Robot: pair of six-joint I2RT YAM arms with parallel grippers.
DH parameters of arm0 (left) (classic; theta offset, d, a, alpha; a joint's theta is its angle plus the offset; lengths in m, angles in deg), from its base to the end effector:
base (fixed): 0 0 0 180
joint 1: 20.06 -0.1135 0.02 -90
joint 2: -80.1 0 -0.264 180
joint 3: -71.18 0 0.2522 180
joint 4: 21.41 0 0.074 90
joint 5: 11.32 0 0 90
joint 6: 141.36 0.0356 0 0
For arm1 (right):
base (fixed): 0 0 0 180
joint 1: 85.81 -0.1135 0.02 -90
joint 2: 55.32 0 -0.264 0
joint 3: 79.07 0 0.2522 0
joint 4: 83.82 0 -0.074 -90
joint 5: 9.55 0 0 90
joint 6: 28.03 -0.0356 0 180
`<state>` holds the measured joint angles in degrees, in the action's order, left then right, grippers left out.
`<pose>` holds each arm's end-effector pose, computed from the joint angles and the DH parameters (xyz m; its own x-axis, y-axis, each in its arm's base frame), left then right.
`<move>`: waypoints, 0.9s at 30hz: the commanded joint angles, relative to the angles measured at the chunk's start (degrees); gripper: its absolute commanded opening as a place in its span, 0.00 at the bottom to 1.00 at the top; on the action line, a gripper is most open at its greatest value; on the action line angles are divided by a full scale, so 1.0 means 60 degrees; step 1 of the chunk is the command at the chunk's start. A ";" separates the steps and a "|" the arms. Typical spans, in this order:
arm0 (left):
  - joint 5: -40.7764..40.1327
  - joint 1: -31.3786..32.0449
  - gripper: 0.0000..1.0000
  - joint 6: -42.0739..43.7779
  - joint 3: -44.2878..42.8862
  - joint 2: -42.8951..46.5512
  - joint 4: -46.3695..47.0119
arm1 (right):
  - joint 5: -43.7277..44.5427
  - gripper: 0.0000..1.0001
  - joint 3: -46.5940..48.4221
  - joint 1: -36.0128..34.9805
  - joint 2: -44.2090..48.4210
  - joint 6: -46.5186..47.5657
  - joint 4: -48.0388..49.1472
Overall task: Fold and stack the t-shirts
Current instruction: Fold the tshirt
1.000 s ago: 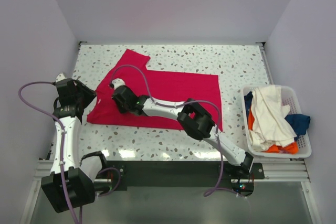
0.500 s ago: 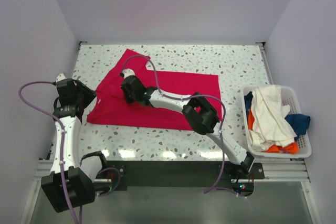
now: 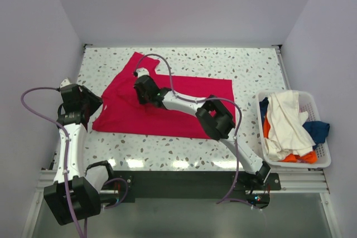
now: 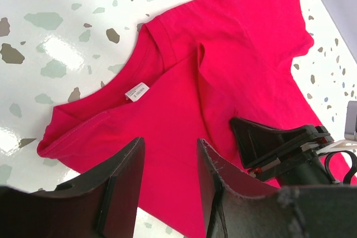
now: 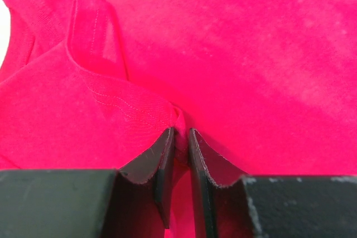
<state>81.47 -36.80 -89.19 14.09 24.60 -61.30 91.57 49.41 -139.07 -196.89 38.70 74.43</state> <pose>0.2002 0.0584 0.2702 -0.3148 -0.7344 -0.6013 -0.5623 0.6547 -0.5051 0.3416 0.4461 0.1582 -0.5872 -0.1386 -0.7975 -0.5004 0.8366 0.2230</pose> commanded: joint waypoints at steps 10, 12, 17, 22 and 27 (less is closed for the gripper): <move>0.0078 0.0005 0.47 0.0239 0.0088 -0.0153 0.0458 | 0.0623 0.21 -0.0486 0.0306 0.0979 0.0128 0.0628; 0.0092 0.0020 0.47 0.0239 0.0117 -0.0182 0.0488 | 0.0623 0.21 -0.0589 0.0365 0.1023 0.0069 0.0672; 0.0121 0.0005 0.47 0.0210 0.0263 -0.0256 0.0576 | 0.0667 0.22 -0.0794 0.0453 0.1155 0.0011 0.0819; 0.0151 0.0005 0.47 0.0196 0.0352 -0.0329 0.0649 | 0.0653 0.23 -0.0970 0.0555 0.1272 -0.0092 0.0921; 0.0238 0.0005 0.48 0.0152 0.0556 -0.0446 0.0824 | 0.0769 0.36 -0.1145 0.0599 0.1418 -0.0121 0.0921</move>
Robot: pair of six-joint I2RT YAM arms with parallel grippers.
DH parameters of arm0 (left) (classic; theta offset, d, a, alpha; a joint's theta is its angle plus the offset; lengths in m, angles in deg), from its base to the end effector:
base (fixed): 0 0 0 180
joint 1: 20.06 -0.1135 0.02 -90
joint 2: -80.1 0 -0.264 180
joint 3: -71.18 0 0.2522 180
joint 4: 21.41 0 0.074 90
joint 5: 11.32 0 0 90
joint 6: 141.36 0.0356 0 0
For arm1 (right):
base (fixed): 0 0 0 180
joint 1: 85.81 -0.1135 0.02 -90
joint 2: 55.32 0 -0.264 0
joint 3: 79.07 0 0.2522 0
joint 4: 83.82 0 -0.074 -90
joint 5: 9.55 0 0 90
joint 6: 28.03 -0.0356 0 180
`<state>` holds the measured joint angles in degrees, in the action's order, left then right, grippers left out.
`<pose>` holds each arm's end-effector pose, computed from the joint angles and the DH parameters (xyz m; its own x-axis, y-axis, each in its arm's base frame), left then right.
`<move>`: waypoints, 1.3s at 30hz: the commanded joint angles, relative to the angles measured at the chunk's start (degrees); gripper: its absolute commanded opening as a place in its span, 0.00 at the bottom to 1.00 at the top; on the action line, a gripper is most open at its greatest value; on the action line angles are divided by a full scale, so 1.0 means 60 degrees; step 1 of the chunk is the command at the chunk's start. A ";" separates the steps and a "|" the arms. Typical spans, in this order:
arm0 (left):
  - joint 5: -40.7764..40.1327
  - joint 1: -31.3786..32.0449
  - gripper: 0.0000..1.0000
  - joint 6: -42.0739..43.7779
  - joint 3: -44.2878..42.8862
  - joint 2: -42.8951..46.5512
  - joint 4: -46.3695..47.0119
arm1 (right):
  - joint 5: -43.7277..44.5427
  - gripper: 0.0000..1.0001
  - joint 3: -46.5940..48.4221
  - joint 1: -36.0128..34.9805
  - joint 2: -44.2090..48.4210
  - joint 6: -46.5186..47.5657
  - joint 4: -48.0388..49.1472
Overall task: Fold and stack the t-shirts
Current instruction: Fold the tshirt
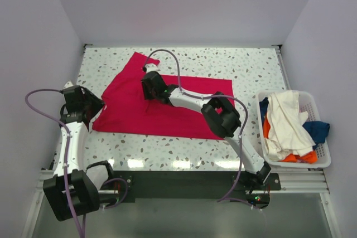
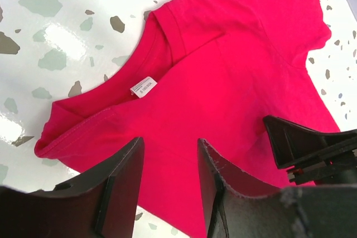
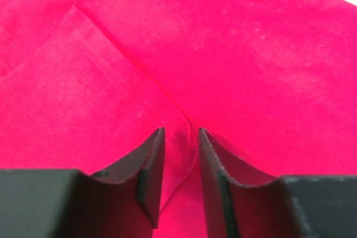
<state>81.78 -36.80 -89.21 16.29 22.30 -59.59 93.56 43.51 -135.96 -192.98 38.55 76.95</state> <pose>0.2053 0.0597 0.2521 -0.3445 -0.7434 -0.5733 -0.5825 0.6482 -0.4905 0.3576 0.4159 0.1644 -0.5809 -0.0919 -0.8088 -0.4324 0.8767 0.2110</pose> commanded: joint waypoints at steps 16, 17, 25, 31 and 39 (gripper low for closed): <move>-0.0588 0.1835 0.48 -0.1440 0.0760 -0.1630 0.1815 | 0.1990 0.72 -0.2926 0.0551 0.4002 -0.0285 -0.2469; -0.0806 0.2010 0.48 -0.1746 0.0746 -0.1936 0.1917 | 0.2165 0.72 -0.3192 0.0551 0.4207 -0.0344 -0.2631; -0.1833 0.2584 0.48 -0.2247 -0.0132 -0.3593 0.1903 | 0.2635 0.72 -0.5842 0.0682 0.6199 -0.0871 -0.3862; -0.2170 0.2598 0.48 -0.2262 -0.0251 -0.4501 0.2137 | 0.2503 0.72 -0.7351 0.0902 0.6728 -0.1296 -0.3731; -0.2536 0.2584 0.48 -0.2320 -0.0411 -0.5512 0.2225 | 0.2460 0.73 -0.8116 0.1151 0.6715 -0.1355 -0.3702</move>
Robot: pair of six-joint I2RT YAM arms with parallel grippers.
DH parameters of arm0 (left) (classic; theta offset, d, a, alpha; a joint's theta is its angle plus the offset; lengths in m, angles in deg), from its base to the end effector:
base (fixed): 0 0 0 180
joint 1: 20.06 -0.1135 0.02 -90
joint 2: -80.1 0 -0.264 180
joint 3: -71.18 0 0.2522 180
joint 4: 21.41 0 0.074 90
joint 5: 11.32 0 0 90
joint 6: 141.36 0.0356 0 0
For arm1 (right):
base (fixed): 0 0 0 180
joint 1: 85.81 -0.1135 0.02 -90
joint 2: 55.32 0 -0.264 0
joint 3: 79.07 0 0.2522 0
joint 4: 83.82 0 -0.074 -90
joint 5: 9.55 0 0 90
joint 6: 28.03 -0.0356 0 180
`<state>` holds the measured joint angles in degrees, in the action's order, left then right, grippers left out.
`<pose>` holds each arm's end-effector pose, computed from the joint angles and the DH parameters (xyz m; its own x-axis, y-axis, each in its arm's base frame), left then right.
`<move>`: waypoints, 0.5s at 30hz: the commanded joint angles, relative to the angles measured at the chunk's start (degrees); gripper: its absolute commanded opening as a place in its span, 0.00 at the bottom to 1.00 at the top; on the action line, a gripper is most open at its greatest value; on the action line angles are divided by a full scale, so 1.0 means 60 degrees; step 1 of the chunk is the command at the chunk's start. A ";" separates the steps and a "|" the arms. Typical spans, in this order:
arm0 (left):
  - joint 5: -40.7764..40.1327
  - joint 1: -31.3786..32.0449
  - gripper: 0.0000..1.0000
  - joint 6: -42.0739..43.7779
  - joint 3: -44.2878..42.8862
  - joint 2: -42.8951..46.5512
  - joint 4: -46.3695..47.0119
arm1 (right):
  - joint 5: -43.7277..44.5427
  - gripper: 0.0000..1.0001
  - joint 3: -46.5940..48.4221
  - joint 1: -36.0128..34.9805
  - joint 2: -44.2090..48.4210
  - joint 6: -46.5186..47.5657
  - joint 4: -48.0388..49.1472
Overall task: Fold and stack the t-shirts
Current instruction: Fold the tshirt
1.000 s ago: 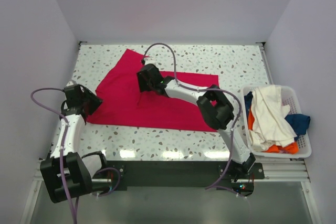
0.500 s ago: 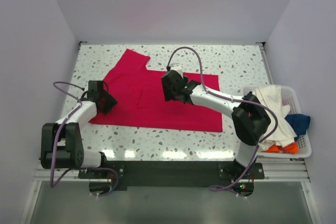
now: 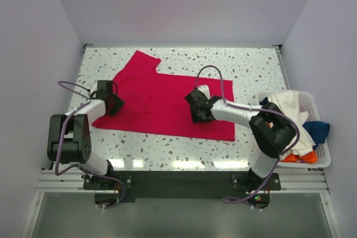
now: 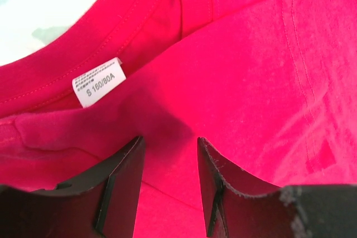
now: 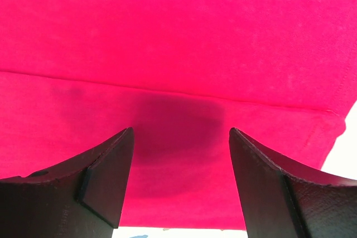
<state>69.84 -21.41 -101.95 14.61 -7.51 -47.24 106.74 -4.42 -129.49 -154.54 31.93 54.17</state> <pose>0.2845 0.0122 0.1558 -0.4486 -0.7742 -0.4464 -0.7149 0.6107 -0.3406 0.2523 0.2191 0.1720 -0.8207 -0.1632 -0.5475 -0.0936 0.9838 -0.1529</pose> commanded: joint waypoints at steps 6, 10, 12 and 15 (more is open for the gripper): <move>-0.0986 0.0034 0.48 -0.0094 -0.0614 -0.1203 -0.0023 | -0.0336 0.73 -0.0522 0.0088 0.0028 -0.0413 0.0240; -0.0929 0.0034 0.48 -0.0123 -0.0790 -0.1467 -0.0039 | -0.0703 0.73 -0.0728 0.0102 0.0042 -0.0588 0.0372; -0.0987 0.0048 0.48 -0.0094 -0.0878 -0.1511 -0.0052 | -0.0835 0.73 -0.0830 0.0088 0.0042 -0.0618 0.0474; -0.0987 0.0034 0.48 -0.0065 -0.1024 -0.1599 -0.0097 | -0.1316 0.73 -0.0947 0.0088 0.0013 -0.0706 0.0650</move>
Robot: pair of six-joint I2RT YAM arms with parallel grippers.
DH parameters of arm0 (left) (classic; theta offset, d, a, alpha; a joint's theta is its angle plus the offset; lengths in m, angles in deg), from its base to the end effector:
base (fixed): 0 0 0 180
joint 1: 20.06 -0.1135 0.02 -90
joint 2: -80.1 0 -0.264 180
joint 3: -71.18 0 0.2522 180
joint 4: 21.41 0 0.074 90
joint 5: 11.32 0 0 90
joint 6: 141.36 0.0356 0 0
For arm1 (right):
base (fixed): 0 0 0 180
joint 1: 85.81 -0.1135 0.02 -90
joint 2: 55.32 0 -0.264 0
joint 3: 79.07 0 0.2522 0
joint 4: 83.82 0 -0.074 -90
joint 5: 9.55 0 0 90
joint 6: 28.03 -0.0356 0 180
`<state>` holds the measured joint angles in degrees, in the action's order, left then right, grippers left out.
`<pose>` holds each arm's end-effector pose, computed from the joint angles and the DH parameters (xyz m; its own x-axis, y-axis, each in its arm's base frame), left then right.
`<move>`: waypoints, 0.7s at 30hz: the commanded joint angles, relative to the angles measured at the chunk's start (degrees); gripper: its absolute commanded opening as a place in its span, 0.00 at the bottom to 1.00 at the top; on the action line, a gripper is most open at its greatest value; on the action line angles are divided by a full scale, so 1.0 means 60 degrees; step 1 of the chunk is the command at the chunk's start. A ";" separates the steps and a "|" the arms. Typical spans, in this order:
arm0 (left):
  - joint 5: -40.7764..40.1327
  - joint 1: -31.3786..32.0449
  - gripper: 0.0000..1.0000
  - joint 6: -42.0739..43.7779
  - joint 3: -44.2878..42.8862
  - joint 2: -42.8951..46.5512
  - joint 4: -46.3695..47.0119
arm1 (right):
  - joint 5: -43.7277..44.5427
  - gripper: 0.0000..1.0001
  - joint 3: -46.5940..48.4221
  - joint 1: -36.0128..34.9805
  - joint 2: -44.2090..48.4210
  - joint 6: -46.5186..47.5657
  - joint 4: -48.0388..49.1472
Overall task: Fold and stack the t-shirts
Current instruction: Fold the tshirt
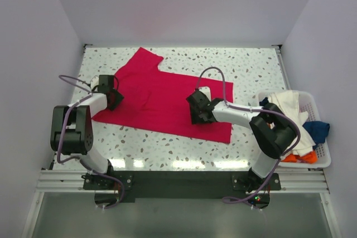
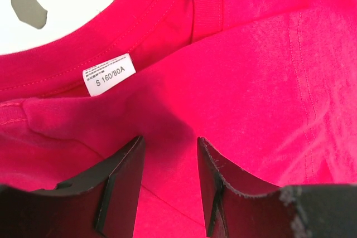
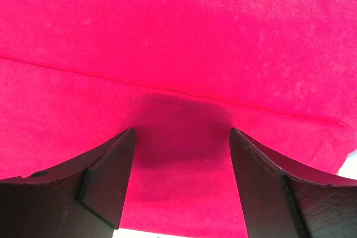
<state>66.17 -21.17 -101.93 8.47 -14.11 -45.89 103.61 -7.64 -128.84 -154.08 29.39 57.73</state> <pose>0.3151 0.0138 0.1549 -0.4181 -0.7623 -0.4940 -0.7290 0.6060 -0.3181 0.2494 0.2136 0.1613 -0.8361 -0.1032 -0.5388 -0.0703 0.9942 -0.0813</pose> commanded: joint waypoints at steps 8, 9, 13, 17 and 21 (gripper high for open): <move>-0.0507 -0.0006 0.48 0.0151 -0.0806 -0.1201 -0.0484 | -0.1382 0.73 -0.0442 -0.1030 -0.0298 -0.0766 0.0247; -0.0551 -0.0006 0.48 0.0180 -0.1082 -0.1318 -0.0513 | -0.1427 0.74 -0.0413 -0.1438 -0.0312 -0.0955 0.0320; -0.0581 -0.0006 0.48 0.0633 -0.1977 -0.2253 -0.0703 | -0.1910 0.74 0.0011 -0.2554 -0.0692 -0.1381 0.0540; -0.0346 0.0066 0.48 0.1088 -0.3060 -0.3148 -0.0908 | -0.2715 0.74 0.0860 -0.3200 -0.1380 -0.1616 0.0716; -0.0142 0.0357 0.50 0.1760 -0.4522 -0.4187 -0.1128 | -0.3010 0.76 0.1637 -0.3332 -0.1397 -0.1500 0.0556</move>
<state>63.29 -20.95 -95.53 -14.74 -32.73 -48.34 92.24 0.76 -148.51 -160.81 23.10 61.82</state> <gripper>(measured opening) 0.490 0.752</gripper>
